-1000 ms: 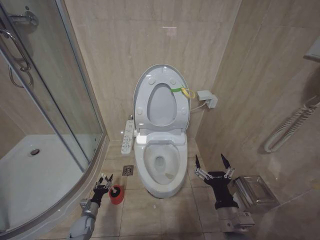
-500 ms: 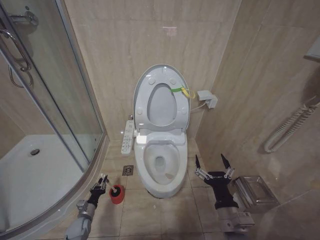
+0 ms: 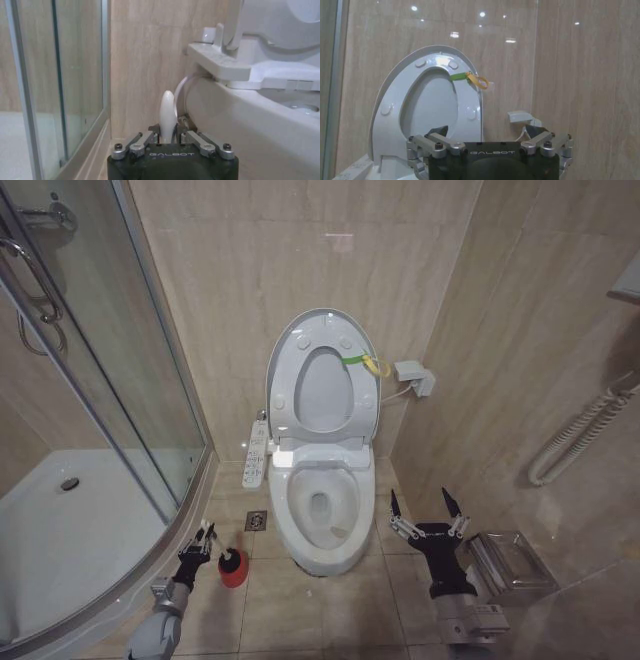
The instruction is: Open the toilet lid, clean the toilet bowl with a toilet brush, close the toilet lid, and flush.
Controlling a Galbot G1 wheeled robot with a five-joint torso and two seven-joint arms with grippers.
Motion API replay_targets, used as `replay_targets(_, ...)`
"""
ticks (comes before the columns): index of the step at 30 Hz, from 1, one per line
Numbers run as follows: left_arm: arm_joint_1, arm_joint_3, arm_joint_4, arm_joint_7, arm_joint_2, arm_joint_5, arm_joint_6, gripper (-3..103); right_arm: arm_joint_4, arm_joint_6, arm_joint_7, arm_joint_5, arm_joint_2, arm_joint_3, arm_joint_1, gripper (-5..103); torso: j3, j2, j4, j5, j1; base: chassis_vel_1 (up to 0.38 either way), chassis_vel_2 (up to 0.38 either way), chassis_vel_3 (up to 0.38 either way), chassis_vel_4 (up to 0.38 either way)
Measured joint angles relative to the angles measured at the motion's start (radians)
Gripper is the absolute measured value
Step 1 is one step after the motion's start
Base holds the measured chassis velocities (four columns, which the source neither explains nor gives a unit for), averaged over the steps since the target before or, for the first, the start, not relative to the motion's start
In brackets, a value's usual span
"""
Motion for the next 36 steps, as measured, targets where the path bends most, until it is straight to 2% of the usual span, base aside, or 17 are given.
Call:
replay_targets(3, 0.027, -0.004, -0.047, -0.008, 0.004, 0.021, 0.002, 20, 0.000, 0.000, 0.000, 0.000, 0.000, 0.000, 0.000, 100, 0.000, 0.000, 0.0002, -0.0001, 0.000, 0.000, 0.000, 0.000, 0.000)
replay_targets(6, 0.080, -0.012, -0.148, -0.029, 0.019, 0.040, 0.017, 20, 0.000, 0.000, 0.000, 0.000, 0.000, 0.000, 0.000, 100, 0.000, 0.000, 0.0001, -0.0001, 0.000, 0.000, 0.000, 0.000, 0.000)
replay_targets(17, 0.221, -0.053, -0.405, -0.027, 0.063, 0.019, 0.019, 20, 0.000, 0.000, 0.000, 0.000, 0.000, 0.000, 0.000, 100, 0.000, 0.000, 0.0000, 0.0000, 0.000, 0.000, 0.000, 0.000, 0.000)
replay_targets(23, 0.279, -0.066, -0.540, -0.017, 0.069, 0.022, -0.007, 20, 0.000, 0.000, 0.000, 0.000, 0.000, 0.000, 0.000, 100, 0.000, 0.000, 0.0000, 0.0000, 0.000, 0.000, 0.000, 0.000, 0.000)
replay_targets(28, 0.340, -0.067, -0.671, 0.024, 0.077, -0.013, -0.035, 20, 0.000, 0.000, 0.000, 0.000, 0.000, 0.000, 0.000, 100, 0.000, 0.000, 0.0001, 0.0000, 0.000, 0.000, 0.000, 0.000, 0.000)
replay_targets(36, 0.412, -0.080, -0.791, 0.046, 0.083, -0.029, -0.055, 20, 0.000, 0.000, 0.000, 0.000, 0.000, 0.000, 0.000, 100, 0.000, 0.000, 0.0001, 0.0000, 0.000, 0.000, 0.000, 0.000, 0.000)
